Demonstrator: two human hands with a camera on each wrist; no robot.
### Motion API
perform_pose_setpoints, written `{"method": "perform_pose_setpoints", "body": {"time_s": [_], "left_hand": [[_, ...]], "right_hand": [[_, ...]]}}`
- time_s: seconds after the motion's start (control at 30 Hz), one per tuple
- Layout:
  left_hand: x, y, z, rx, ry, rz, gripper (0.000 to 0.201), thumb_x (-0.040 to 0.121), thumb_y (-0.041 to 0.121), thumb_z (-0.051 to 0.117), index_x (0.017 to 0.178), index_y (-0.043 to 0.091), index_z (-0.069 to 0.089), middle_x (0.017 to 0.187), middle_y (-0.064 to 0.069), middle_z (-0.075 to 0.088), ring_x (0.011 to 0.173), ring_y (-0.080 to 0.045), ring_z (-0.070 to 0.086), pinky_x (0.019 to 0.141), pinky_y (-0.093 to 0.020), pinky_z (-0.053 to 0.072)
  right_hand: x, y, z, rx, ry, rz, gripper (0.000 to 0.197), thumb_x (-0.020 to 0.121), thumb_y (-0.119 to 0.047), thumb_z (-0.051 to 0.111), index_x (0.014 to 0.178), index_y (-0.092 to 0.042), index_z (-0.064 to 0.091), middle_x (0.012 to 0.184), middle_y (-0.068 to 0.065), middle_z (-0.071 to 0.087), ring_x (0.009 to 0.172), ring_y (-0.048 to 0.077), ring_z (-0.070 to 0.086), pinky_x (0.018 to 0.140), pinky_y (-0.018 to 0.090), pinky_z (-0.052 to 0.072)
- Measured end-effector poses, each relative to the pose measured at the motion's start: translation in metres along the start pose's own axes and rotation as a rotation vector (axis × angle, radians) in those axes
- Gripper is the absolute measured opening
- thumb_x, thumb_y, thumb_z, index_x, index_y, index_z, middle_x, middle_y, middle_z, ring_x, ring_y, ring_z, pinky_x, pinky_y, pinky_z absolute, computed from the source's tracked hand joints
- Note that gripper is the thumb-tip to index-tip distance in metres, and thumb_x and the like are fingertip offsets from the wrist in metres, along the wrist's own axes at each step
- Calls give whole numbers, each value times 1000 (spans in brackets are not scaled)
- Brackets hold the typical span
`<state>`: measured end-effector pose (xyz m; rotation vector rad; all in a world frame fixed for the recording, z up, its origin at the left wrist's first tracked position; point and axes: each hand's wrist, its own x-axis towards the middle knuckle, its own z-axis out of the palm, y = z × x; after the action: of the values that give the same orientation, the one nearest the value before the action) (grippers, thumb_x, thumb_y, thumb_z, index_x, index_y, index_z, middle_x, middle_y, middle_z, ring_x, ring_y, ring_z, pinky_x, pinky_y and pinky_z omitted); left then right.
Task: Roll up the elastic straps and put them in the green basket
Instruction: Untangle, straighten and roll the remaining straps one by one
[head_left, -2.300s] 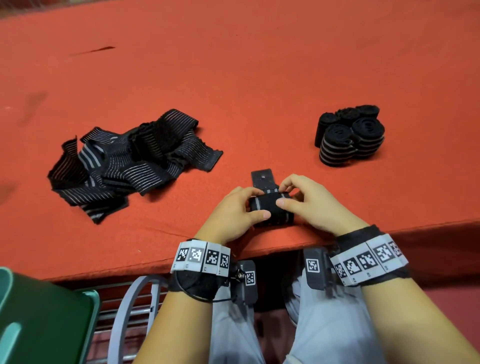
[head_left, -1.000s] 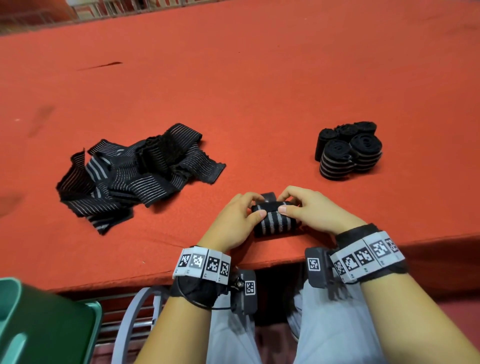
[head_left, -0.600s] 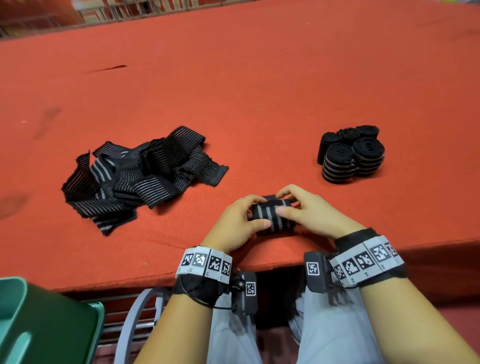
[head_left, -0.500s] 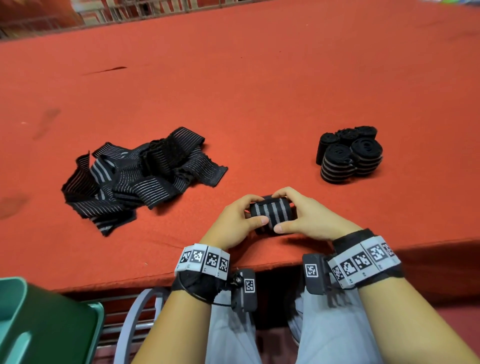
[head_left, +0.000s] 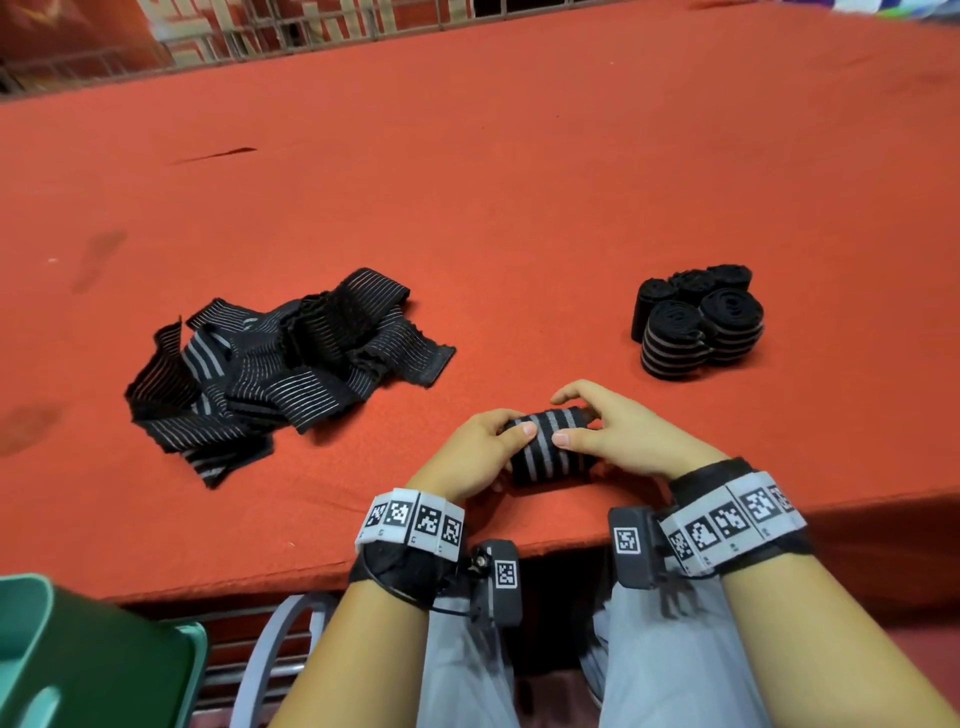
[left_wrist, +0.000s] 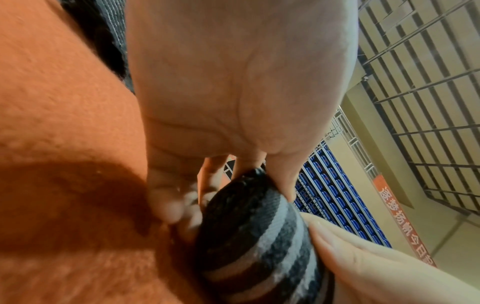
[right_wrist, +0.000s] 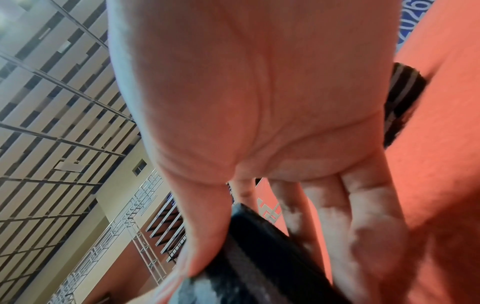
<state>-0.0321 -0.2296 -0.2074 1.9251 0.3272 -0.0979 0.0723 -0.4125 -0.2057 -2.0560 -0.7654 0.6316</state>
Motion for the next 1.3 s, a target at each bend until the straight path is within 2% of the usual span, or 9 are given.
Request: {"method": "perform_pose_setpoints", "body": {"time_s": [0.1, 0.27, 0.47, 0.67, 0.8, 0.87, 0.93, 1.17, 1.3], "left_hand": [[7, 2, 0, 22, 29, -32, 23, 101, 36, 51, 110, 21, 66, 99, -14, 71, 81, -29, 67, 76, -51, 56], [17, 2, -3, 69, 69, -61, 26, 102, 39, 47, 109, 21, 64, 87, 0, 67, 67, -16, 61, 51, -26, 46], [34, -3, -1, 98, 97, -78, 35, 102, 41, 45, 108, 15, 67, 96, -3, 70, 90, -23, 65, 85, -42, 52], [40, 1, -2, 161, 84, -115, 39, 103, 45, 41, 106, 14, 64, 78, 2, 62, 68, -17, 59, 59, -30, 44], [40, 3, -7, 388, 164, -66, 33, 100, 49, 44, 107, 22, 62, 94, 0, 67, 92, -26, 64, 82, -40, 52], [37, 6, -12, 536, 259, 36, 27, 95, 53, 51, 104, 30, 62, 97, 5, 64, 93, -19, 60, 83, -39, 50], [34, 9, -13, 524, 218, 129, 26, 89, 53, 61, 104, 32, 64, 96, 6, 57, 93, -14, 57, 83, -37, 48], [28, 8, -5, 471, 183, 114, 30, 89, 44, 66, 115, 30, 64, 103, 7, 52, 98, -13, 54, 91, -36, 46], [27, 7, -7, 461, 173, 103, 29, 91, 45, 64, 116, 30, 63, 106, 5, 54, 101, -14, 54, 92, -36, 46]], "right_hand": [[7, -3, 3, 17, 40, 18, 18, 91, -36, 67, 108, -35, 59, 95, -5, 64, 81, 13, 63, 67, 30, 53], [21, -6, 7, 27, 44, 97, 18, 93, -42, 62, 105, -29, 62, 92, -1, 64, 69, 14, 60, 52, 29, 49], [32, -7, 6, 41, 30, 154, 26, 95, -44, 60, 107, -22, 64, 92, 2, 63, 70, 15, 58, 49, 29, 49], [37, -7, 5, 27, 32, 182, 29, 96, -46, 57, 110, -21, 65, 91, 1, 62, 72, 14, 56, 48, 29, 50], [39, -10, 4, 21, 35, 194, 30, 96, -46, 57, 109, -21, 66, 90, 0, 62, 71, 13, 56, 49, 30, 50], [39, -9, 3, 16, 39, 191, 29, 96, -46, 57, 109, -22, 66, 91, 1, 63, 72, 14, 57, 48, 30, 50], [40, -8, 3, -2, 47, 184, 27, 96, -47, 57, 108, -24, 67, 94, 2, 65, 74, 16, 59, 47, 30, 50], [38, -3, 3, -86, 103, 162, 22, 94, -52, 55, 106, -34, 61, 92, -2, 65, 76, 20, 66, 53, 33, 55], [31, 0, 4, -45, 43, 153, 37, 97, -49, 53, 131, -35, 54, 114, 1, 64, 83, 22, 68, 55, 32, 56]]}}
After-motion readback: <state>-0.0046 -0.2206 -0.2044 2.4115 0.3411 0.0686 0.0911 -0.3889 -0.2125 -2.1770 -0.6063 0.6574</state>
